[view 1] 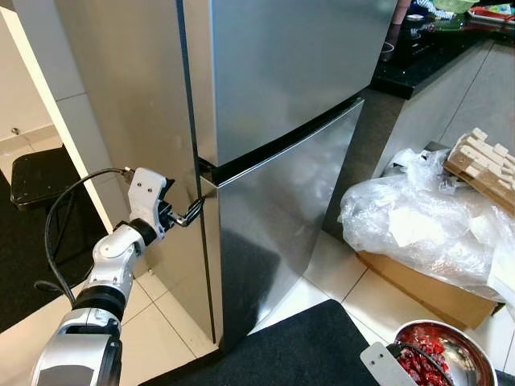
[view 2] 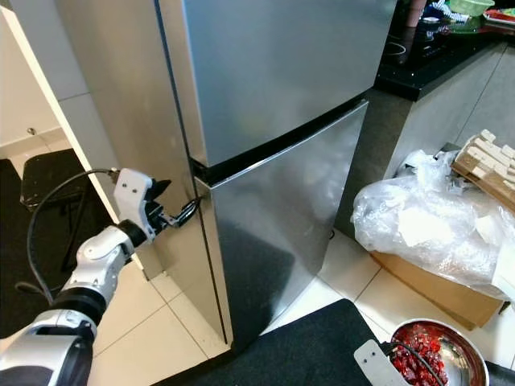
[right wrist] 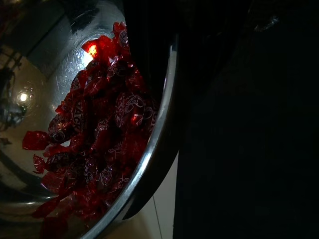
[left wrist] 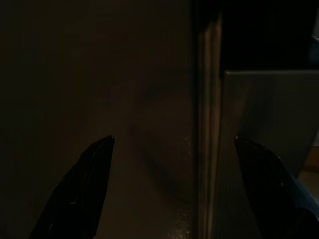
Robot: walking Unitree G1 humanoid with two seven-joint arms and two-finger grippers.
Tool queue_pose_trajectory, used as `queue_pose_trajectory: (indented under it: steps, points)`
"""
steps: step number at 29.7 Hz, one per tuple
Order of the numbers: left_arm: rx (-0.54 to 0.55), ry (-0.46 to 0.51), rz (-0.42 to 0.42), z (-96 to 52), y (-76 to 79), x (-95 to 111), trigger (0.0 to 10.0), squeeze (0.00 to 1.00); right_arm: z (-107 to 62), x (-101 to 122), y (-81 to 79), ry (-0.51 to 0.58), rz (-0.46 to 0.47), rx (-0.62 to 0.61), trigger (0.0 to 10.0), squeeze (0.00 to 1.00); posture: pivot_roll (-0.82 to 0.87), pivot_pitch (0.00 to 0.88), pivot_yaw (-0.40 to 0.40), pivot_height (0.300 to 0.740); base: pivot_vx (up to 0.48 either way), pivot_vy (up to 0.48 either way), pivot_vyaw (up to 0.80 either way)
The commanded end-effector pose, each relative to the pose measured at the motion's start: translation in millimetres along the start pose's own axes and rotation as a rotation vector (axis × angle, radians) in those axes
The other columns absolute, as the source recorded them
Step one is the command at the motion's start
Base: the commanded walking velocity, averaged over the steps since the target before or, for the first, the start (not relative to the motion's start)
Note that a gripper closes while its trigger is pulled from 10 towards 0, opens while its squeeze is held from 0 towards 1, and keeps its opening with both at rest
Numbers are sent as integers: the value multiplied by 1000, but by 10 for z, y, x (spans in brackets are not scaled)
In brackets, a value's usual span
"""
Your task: Restocking fridge
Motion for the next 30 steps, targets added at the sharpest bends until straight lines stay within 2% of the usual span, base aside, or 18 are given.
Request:
queue_pose_trajectory:
  steps: [1,5,10,11,12,16,30]
  points:
    - [-26,32,13,113,83,75,10000,0,3,10,24,4,6,-12,10000,0,-33,0,-22,740,0,0,0]
    - [-50,56,13,184,145,124,10000,0,3,3,28,3,7,-13,10000,0,-34,0,-21,740,0,0,0]
    - [-205,111,-15,284,401,169,10000,0,4,4,34,2,11,-15,10000,0,-37,0,-21,740,0,0,0]
    - [-205,111,-15,284,401,169,10000,0,4,4,34,2,11,-15,10000,0,-37,0,-21,740,0,0,0]
    - [-258,116,-21,298,490,158,10000,0,4,4,34,2,12,-15,10000,0,-38,0,-19,740,0,0,0]
    - [-310,119,-26,310,577,143,10000,0,3,-1,31,1,14,-15,10000,0,-38,0,-19,740,0,0,0]
    - [-353,130,-27,356,631,180,10000,0,0,-19,18,-5,22,-13,10000,0,-39,0,-15,740,0,0,0]
Point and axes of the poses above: a point about 5 cm out from each wrist's last joint towards the gripper, its own z axis pointing out of the wrist towards the gripper, its own x axis along the axis of the wrist's last joint, y = z × x, the point moved 1 cm from there along z, pointing out of the wrist towards the gripper
